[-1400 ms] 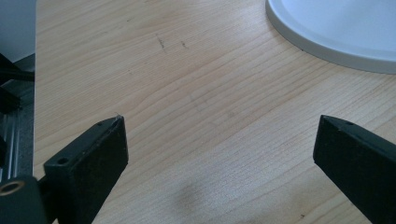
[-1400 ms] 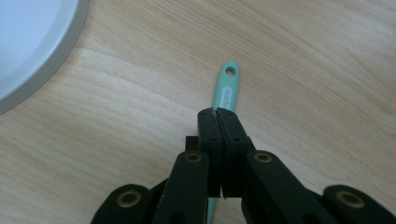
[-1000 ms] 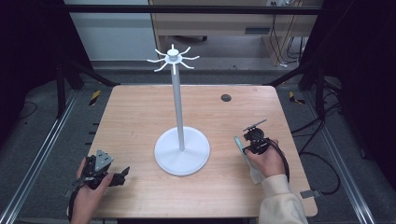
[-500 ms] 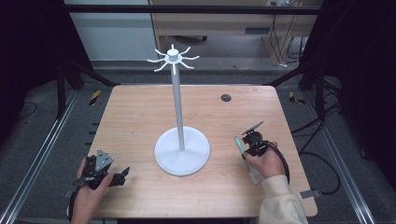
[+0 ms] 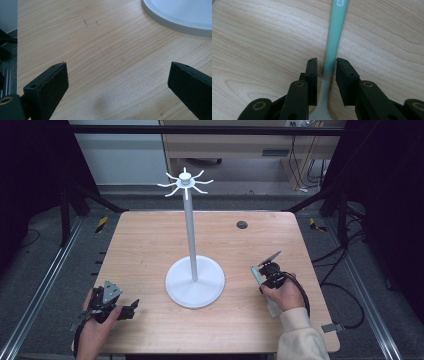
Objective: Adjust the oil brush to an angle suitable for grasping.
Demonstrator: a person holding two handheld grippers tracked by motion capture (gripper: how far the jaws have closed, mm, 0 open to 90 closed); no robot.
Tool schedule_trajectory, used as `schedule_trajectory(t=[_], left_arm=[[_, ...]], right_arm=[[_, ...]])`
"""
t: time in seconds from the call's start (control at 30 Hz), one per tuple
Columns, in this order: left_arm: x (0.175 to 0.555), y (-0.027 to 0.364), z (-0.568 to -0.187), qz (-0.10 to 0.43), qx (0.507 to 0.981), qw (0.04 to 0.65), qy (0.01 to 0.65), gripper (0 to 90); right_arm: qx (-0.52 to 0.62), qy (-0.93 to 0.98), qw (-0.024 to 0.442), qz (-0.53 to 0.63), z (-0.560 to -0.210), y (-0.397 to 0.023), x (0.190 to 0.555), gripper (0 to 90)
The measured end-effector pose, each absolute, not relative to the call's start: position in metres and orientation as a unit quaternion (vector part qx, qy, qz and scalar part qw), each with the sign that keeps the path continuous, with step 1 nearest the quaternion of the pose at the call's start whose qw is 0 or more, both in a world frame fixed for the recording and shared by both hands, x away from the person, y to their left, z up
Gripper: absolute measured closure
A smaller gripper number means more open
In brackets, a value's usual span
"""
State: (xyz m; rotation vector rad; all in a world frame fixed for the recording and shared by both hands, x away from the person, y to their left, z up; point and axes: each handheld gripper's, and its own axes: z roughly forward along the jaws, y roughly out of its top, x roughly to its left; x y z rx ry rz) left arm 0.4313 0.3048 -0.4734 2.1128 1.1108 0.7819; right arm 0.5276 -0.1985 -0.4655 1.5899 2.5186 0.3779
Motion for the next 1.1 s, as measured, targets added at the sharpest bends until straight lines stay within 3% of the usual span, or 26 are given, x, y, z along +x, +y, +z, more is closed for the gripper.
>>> schedule_trajectory(t=[0.63,1.1], left_arm=[[0.432,0.303,-0.474,0.293,0.803,0.308,0.417,2.7],[0.432,0.303,-0.474,0.293,0.804,0.307,0.417,2.7]], right_arm=[[0.539,0.829,0.068,0.129,-0.468,-0.202,0.529,82.3],[0.537,0.82,0.089,0.18,-0.449,-0.206,0.527,82.6]])
